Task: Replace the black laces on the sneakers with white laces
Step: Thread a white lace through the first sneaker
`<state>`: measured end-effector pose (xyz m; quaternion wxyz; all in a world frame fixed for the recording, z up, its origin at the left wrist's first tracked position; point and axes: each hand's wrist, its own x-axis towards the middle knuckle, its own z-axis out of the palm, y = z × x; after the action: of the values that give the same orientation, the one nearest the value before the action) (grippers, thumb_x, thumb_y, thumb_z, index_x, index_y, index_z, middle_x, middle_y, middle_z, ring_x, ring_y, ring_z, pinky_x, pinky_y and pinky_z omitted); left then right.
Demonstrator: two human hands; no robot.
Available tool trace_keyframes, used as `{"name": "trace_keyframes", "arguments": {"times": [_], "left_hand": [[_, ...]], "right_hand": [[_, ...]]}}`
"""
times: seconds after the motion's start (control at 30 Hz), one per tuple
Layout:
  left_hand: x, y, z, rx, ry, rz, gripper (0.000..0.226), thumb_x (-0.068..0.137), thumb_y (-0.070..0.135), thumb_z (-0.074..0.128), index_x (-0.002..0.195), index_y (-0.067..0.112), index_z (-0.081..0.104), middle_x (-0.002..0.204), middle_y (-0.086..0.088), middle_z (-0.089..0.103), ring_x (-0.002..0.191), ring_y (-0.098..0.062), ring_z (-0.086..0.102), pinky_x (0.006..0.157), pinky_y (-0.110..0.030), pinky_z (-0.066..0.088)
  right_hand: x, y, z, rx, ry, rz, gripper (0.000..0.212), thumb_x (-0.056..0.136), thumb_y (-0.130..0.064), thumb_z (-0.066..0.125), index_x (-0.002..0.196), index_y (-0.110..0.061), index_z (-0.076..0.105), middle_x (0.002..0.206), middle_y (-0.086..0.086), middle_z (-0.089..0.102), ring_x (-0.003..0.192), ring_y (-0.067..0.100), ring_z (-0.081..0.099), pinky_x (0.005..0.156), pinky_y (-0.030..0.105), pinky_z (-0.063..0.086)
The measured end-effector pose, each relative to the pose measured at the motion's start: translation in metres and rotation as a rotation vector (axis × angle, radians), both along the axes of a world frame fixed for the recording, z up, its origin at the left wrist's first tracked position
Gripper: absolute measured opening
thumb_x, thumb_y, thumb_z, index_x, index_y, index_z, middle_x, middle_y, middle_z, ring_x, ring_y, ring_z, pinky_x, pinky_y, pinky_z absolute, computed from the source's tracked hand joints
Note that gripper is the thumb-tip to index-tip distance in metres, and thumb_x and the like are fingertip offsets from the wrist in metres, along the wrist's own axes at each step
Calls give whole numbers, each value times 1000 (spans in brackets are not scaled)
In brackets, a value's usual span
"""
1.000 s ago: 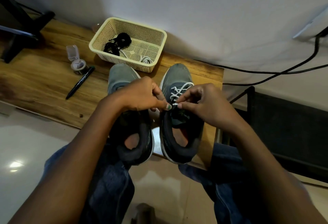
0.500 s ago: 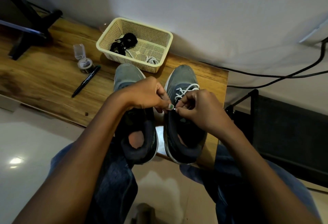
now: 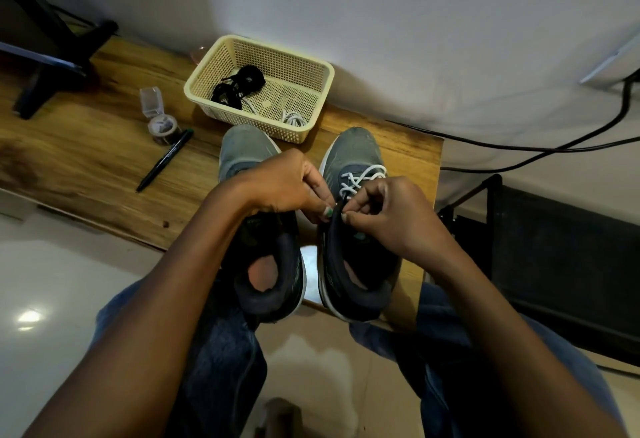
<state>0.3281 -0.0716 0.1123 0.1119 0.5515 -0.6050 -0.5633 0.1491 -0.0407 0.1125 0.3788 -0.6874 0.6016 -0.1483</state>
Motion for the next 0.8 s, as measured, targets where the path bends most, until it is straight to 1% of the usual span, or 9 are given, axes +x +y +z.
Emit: {"name": "trace_keyframes", "arguments": {"times": [0.13, 0.2, 0.37, 0.47, 0.6, 0.7, 0.73, 0.8], "left_hand": [[0, 0, 0, 28, 34, -5, 10, 79, -8, 70, 87, -3, 70, 67, -3, 73, 59, -8, 68, 56, -13, 52], [1, 0, 0, 34, 36, -12, 8, 79, -6, 70, 87, -3, 70, 64, -2, 72, 59, -9, 68, 56, -14, 53], [-1, 1, 2, 39, 27, -16, 11, 79, -3, 71, 90, -4, 69, 68, -3, 73, 62, -9, 69, 57, -14, 52], [-1, 1, 3, 37, 17, -17, 13, 79, -3, 72, 92, -4, 71, 77, -7, 74, 65, -9, 70, 59, -13, 53], [-2, 2, 3, 25, 21, -2, 13, 78, -5, 72, 91, -6, 71, 77, -7, 73, 63, -10, 70, 58, -14, 53], [-3, 2, 3, 13, 27, -7, 12, 78, -5, 72, 89, -5, 71, 77, -8, 73, 69, -17, 71, 60, -15, 54], [-3, 2, 3, 8, 27, -11, 11, 78, -5, 72, 89, -4, 71, 77, -8, 73, 69, -17, 71, 60, -15, 54], [-3, 2, 3, -4, 25, -21, 11, 78, -5, 72, 89, -4, 71, 77, -7, 73, 67, -14, 71, 59, -14, 53]], "right_hand": [[1, 1, 0, -8, -8, -22, 22, 81, -14, 75, 66, -28, 65, 62, -10, 63, 60, 1, 59, 61, 25, 50], [2, 1, 0, -11, -1, -21, 22, 81, -14, 74, 67, -28, 65, 63, -9, 63, 60, 1, 59, 60, 24, 50], [3, 0, 0, -28, 68, -6, 11, 81, -13, 73, 74, -20, 69, 67, -8, 65, 65, 4, 60, 63, 28, 50], [4, -1, 1, -52, 97, 10, 10, 81, -13, 73, 74, -20, 70, 69, -8, 65, 68, 6, 61, 66, 30, 52], [2, 0, 0, -43, 71, 24, 8, 79, -12, 75, 76, -18, 70, 69, -7, 67, 68, 4, 63, 67, 28, 54], [0, 0, 1, -55, 36, 27, 23, 77, -10, 76, 73, -24, 59, 68, -5, 65, 66, 5, 62, 63, 26, 50], [-1, 0, 1, -58, 28, 32, 27, 77, -9, 77, 73, -24, 54, 70, -3, 64, 69, 8, 62, 63, 28, 50], [-1, 1, 2, -40, 7, 43, 30, 78, -8, 76, 78, -22, 49, 76, 0, 65, 75, 13, 63, 70, 38, 53]]}}
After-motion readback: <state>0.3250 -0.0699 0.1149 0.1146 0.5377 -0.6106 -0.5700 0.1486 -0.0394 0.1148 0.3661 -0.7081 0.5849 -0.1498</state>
